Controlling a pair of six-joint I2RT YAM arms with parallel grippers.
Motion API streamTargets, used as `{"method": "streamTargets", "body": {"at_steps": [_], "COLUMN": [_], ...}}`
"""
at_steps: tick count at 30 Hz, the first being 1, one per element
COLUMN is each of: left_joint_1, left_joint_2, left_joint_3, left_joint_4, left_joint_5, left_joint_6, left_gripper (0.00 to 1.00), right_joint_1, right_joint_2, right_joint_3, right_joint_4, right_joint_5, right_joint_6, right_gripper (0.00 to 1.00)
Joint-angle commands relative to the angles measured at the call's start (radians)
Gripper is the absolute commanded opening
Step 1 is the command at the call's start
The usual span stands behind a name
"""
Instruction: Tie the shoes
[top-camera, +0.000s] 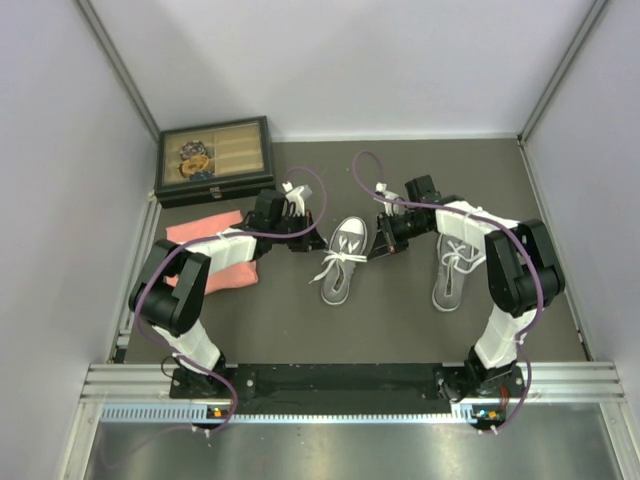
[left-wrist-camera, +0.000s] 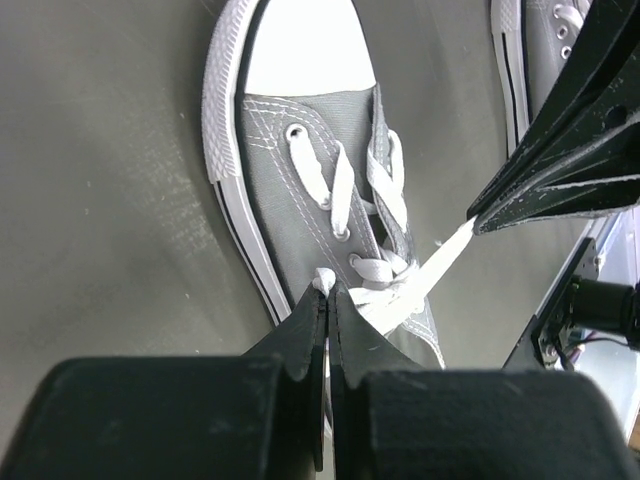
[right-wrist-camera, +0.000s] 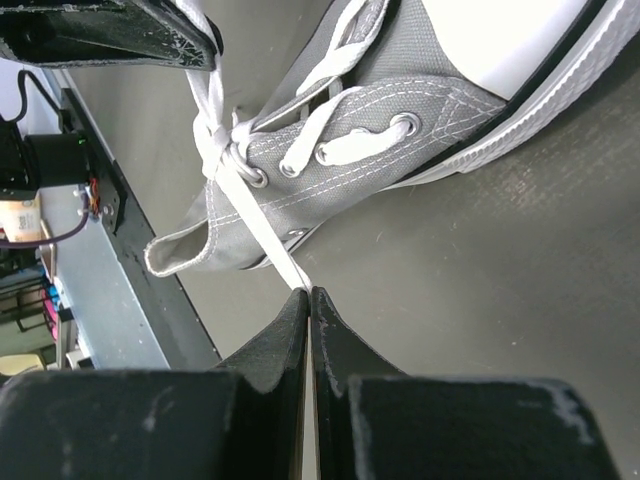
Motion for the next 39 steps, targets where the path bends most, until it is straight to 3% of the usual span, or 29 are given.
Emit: {"method": "streamTargets", "body": {"at_steps": [1,2,3,6,10,13,14,20,33,39], "left_joint_1": [0.011,0.014,0.028,0.081,0.16,0.178,0.18,0.14,-0.027,-0.052], "left_joint_2": [-0.016,-0.018,-0.041,-0.099,-0.156,-0.176,-0.179,-0.157,-0.052,-0.016], "left_joint_3": [-0.002,-0.002,-0.006,-0.034,-0.049,-0.025,-0.017,-0.008,0.018,0.052], "left_joint_4": [0.038,0.04,0.044,0.069,0.019,-0.161,-0.223,-0.322,-0.155,-0.152], "left_joint_5": [0.038,0.062,0.067,0.104,0.241,0.329,0.354,0.386,0.225,0.196], "left_joint_6": [0.042,0.056,0.062,0.114,0.31,0.604,0.78,1.063,1.088,1.13], "left_gripper": [0.03,0.11,0.35,0.54,0.55,0.52,0.51,0.38,0.38,0.38], "right_joint_1": [0.001,0.014,0.019,0.038,0.039,0.038,0.038,0.021,0.025,0.05], "right_joint_2": [-0.003,0.002,0.01,0.022,0.037,0.049,0.051,0.085,0.1,0.099], "right_joint_3": [0.038,0.05,0.054,0.079,0.097,0.117,0.123,0.166,0.193,0.193], "right_joint_4": [-0.035,-0.05,-0.048,-0.066,-0.078,-0.101,-0.101,-0.107,-0.161,-0.179], "right_joint_5": [-0.044,-0.052,-0.057,-0.064,-0.061,-0.046,-0.04,-0.015,-0.063,-0.078], "right_joint_6": [-0.048,-0.076,-0.079,-0.087,-0.088,-0.1,-0.102,-0.096,-0.133,-0.157], "right_gripper": [0.0,0.0,0.0,0.0,0.0,0.0,0.0,0.0,0.0,0.1]}}
